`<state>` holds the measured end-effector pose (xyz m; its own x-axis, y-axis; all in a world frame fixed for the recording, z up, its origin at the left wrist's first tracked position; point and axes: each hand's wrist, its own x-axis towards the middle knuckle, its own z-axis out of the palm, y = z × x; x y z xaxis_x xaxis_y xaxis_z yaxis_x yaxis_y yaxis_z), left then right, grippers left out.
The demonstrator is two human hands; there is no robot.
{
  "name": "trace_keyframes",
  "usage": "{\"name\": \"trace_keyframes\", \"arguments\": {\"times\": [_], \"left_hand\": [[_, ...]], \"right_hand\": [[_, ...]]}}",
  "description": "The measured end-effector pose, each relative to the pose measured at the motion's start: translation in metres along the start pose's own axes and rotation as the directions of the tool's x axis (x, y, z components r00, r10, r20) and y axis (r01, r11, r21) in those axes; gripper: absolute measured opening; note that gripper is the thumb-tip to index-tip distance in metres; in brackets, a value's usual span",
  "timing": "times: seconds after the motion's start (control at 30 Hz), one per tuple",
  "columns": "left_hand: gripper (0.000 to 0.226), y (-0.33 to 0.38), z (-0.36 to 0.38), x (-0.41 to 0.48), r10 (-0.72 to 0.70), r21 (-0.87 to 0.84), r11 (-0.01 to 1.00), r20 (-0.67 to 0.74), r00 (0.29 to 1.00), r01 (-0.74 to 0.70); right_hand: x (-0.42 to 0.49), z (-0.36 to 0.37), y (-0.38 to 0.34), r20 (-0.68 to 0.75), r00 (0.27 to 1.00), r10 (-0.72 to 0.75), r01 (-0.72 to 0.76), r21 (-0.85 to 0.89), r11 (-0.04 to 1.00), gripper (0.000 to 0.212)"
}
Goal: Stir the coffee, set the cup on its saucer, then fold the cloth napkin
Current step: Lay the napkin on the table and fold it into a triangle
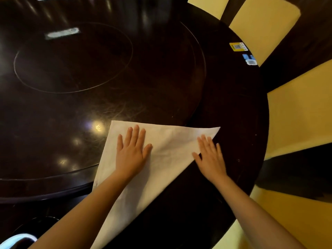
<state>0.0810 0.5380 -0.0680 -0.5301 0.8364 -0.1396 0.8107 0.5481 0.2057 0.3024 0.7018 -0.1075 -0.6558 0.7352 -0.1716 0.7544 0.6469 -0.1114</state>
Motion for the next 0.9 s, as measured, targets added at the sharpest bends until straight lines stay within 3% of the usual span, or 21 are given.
{"name": "trace_keyframes", "arguments": {"times": [0.1,0.2,0.27,0.3,0.4,0.47,0.53,0.63,0.73,0.9], "left_hand": [[0.068,0.005,-0.001,-0.013,0.060,0.063,0.996,-0.063,0.996,-0.056],[0.056,0.024,0.009,-0.051,0.274,0.141,0.954,-0.058,0.960,-0.264],[0.049,0.031,0.025,-0.082,0.395,0.124,0.912,-0.002,0.919,-0.391],[0.048,0.032,0.032,-0.095,0.415,0.116,0.902,0.020,0.909,-0.415],[0.039,0.031,0.042,-0.117,0.364,0.068,0.929,0.001,0.932,-0.363],[0.038,0.030,0.037,-0.122,0.304,0.055,0.951,0.003,0.953,-0.303],[0.035,0.029,0.032,-0.126,0.257,0.084,0.963,0.018,0.966,-0.257],[0.061,0.028,0.029,-0.129,0.143,0.170,0.973,0.089,0.986,-0.157],[0.068,0.030,0.030,-0.135,0.101,0.206,0.972,0.082,0.991,-0.116],[0.073,0.016,0.034,-0.160,0.088,0.199,0.975,0.079,0.993,-0.103]], "right_hand": [[0.009,-0.012,0.025,0.012,0.998,0.054,-0.054,-0.033,0.998,0.061],[0.009,-0.019,0.024,-0.064,0.997,0.041,-0.048,-0.105,0.993,0.053],[0.001,-0.022,0.010,-0.160,0.984,-0.073,0.052,-0.134,0.990,0.046],[-0.004,-0.021,0.000,-0.198,0.961,-0.194,0.171,-0.125,0.977,0.042],[-0.029,-0.010,-0.028,-0.234,0.757,-0.610,0.613,-0.070,0.787,0.032],[-0.041,-0.004,-0.044,-0.170,0.682,-0.712,0.712,-0.072,0.699,0.030],[-0.039,-0.003,-0.052,-0.163,0.674,-0.721,0.721,-0.068,0.689,0.025],[-0.030,-0.004,-0.055,-0.193,0.654,-0.731,0.726,-0.113,0.679,0.012],[-0.027,-0.002,-0.051,-0.176,0.632,-0.754,0.745,-0.126,0.655,0.013],[-0.041,0.001,-0.037,-0.231,0.705,-0.671,0.684,-0.029,0.729,0.015]]}}
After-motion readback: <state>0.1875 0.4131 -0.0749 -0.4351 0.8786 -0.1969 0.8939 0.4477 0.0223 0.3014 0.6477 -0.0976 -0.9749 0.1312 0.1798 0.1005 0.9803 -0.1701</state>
